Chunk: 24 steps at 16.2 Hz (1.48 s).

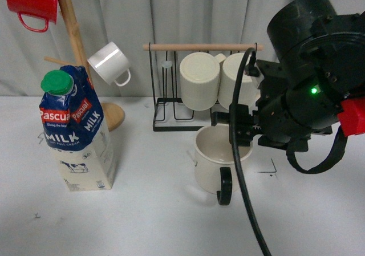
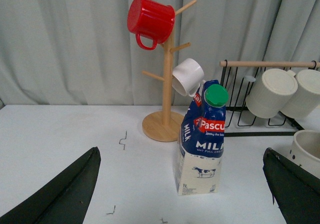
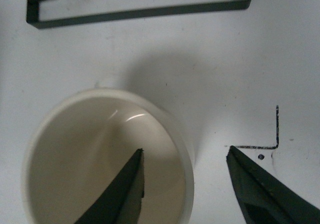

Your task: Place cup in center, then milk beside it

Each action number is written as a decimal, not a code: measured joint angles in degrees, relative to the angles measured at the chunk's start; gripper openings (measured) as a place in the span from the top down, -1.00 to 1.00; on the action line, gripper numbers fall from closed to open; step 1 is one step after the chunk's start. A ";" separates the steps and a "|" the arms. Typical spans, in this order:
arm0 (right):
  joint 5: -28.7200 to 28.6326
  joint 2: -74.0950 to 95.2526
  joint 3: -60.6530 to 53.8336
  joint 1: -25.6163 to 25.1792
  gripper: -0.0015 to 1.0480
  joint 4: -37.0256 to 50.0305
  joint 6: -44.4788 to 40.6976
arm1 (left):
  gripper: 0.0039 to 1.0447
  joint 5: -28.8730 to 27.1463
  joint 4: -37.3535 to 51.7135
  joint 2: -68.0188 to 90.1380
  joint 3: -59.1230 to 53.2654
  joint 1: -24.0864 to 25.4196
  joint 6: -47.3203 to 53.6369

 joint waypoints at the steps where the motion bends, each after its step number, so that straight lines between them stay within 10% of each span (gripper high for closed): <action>1: -1.05 -1.86 -0.83 -0.57 -0.20 1.27 0.07 | -0.88 0.00 0.00 0.00 0.00 0.00 0.02; 4: -4.72 -14.43 -6.71 -2.14 -0.82 9.18 0.02 | -0.88 0.00 0.00 0.00 0.00 0.00 0.02; 6: -6.93 -21.42 -9.92 -2.86 -0.87 13.00 0.09 | -0.88 0.00 0.00 0.00 0.00 0.00 0.02; 10: 12.92 -40.13 -31.78 -5.33 -0.23 42.07 -13.31 | -0.88 -0.02 0.00 0.00 0.00 0.00 0.00; 15: 8.63 -53.77 -51.93 -11.15 0.98 47.76 -18.14 | -0.88 -0.02 0.02 0.00 0.00 0.00 0.00; 24: 1.16 -71.84 -64.02 -19.37 0.96 42.62 -18.29 | -0.88 0.00 0.00 0.00 0.00 0.00 0.02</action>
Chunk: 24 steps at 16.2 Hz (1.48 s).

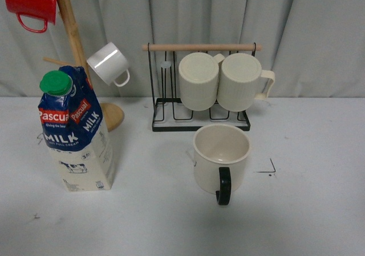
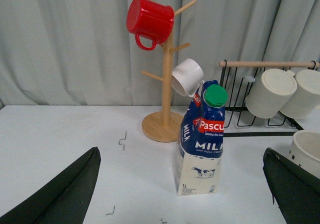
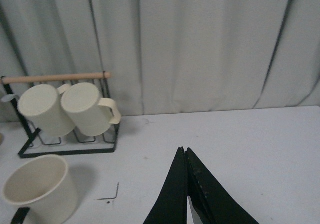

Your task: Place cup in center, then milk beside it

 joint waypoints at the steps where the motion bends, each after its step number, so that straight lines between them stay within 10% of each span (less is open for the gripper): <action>1: -0.31 -1.42 -0.57 0.22 0.96 -0.92 0.00 | -0.88 0.00 0.02 0.00 0.00 0.00 0.00; 24: -0.31 -33.09 -5.14 0.33 0.96 -26.86 -0.02 | -0.88 0.00 0.00 0.00 0.00 0.00 0.00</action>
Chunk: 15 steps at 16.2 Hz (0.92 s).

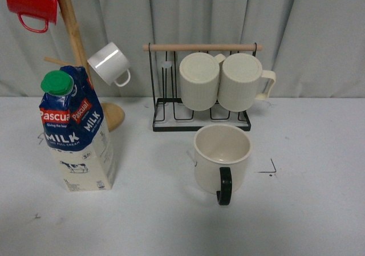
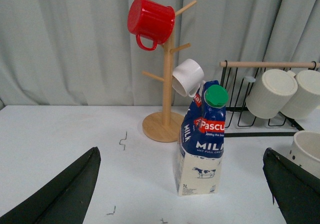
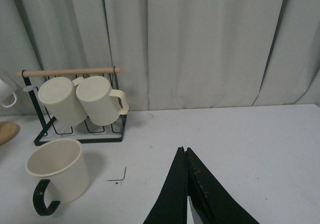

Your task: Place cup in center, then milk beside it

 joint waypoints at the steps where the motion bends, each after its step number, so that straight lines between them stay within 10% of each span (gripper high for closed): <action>1: 0.00 -0.96 0.00 0.00 0.96 -0.92 0.00 | -0.88 0.00 0.00 0.00 0.00 0.00 -0.02; 7: -0.02 -11.63 0.02 0.00 0.89 -12.04 -0.02 | -0.88 0.00 0.00 0.00 0.00 0.00 0.00; 11: -0.02 -11.63 0.02 0.00 -0.14 -12.20 -0.02 | -0.88 -1.88 -3.17 0.70 0.83 -0.66 -0.85; 12: 0.04 -11.63 0.02 0.00 -0.39 -12.20 0.02 | -0.88 -11.13 -13.25 10.80 6.62 -4.70 -5.60; 15: -0.07 -11.63 0.02 0.00 -0.86 -12.22 -0.02 | -0.88 -15.69 3.21 35.93 18.25 -8.02 -9.22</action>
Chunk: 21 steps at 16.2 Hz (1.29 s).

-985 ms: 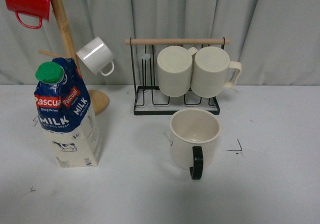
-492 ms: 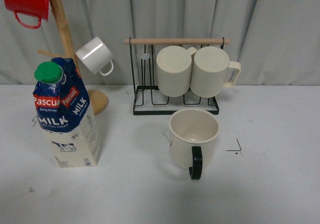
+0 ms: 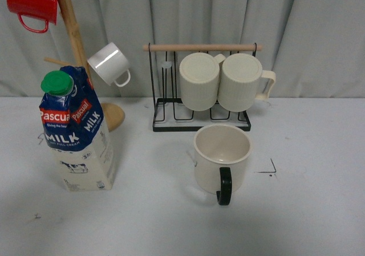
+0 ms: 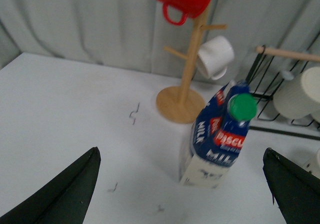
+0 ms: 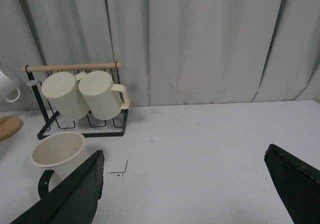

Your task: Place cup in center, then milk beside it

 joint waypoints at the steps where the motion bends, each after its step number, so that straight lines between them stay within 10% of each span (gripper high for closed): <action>1: 0.00 0.00 0.00 0.00 -0.87 0.04 0.00 | -0.88 2.16 6.10 7.39 2.82 0.22 1.75; 8: 0.00 0.00 0.00 0.00 -0.87 0.02 0.00 | -0.88 17.51 16.24 40.83 20.04 4.55 8.55; 21: 0.00 0.00 0.00 0.00 -0.87 0.02 0.00 | -0.88 10.47 18.14 59.41 27.43 1.22 10.34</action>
